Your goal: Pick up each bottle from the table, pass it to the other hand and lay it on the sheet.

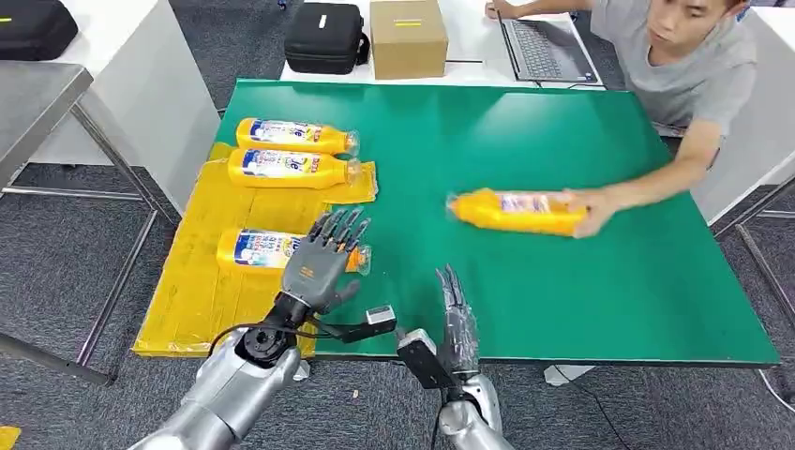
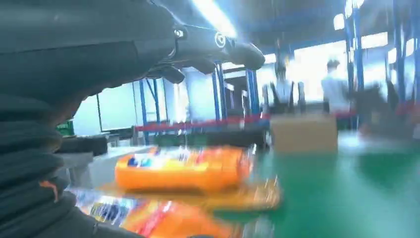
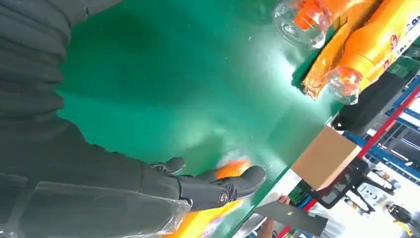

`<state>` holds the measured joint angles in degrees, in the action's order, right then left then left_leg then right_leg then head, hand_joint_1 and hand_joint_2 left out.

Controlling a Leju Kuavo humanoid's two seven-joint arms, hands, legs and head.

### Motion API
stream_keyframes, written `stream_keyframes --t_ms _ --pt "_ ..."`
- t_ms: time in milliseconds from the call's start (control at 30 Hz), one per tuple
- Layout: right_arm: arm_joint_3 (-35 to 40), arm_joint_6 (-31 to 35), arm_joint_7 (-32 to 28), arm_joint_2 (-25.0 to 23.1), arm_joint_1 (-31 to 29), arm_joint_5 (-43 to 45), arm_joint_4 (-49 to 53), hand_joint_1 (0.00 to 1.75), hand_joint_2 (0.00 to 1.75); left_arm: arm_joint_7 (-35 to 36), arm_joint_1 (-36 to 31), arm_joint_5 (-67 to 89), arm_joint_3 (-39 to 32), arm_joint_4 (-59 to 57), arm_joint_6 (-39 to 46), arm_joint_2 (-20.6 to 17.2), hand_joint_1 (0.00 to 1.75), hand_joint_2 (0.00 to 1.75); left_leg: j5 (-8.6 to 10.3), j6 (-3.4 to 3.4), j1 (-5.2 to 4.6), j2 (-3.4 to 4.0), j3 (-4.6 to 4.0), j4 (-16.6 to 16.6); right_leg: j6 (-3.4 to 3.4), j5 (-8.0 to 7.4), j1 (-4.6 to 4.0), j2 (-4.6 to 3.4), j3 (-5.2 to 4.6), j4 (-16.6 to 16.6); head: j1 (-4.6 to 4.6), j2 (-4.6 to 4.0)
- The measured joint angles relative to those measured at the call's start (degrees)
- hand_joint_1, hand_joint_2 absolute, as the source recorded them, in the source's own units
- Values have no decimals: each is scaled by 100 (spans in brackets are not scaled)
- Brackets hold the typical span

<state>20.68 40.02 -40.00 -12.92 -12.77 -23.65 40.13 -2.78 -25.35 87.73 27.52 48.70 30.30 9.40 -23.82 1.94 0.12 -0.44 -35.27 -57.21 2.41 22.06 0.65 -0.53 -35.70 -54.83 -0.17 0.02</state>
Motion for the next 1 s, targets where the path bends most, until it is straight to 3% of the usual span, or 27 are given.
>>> stream_keyframes --t_ms 333,767,1000 --pt "-46 0 0 11 101 256 105 0 175 -1878 135 -2571 -42 319 585 107 0 175 0 0 0 1 0 0 0 0 -1 0 -1 1 -2 0" --pt "-205 0 0 90 349 223 551 0 175 -3340 265 -4387 -94 325 368 295 0 175 -1 0 -2 0 -1 0 0 0 1 0 -1 2 0 0" --pt "-315 0 0 114 718 79 1642 0 175 -3680 379 -5044 -6 397 139 326 0 175 -1 0 -1 2 -1 0 0 0 0 -1 -3 2 0 0"
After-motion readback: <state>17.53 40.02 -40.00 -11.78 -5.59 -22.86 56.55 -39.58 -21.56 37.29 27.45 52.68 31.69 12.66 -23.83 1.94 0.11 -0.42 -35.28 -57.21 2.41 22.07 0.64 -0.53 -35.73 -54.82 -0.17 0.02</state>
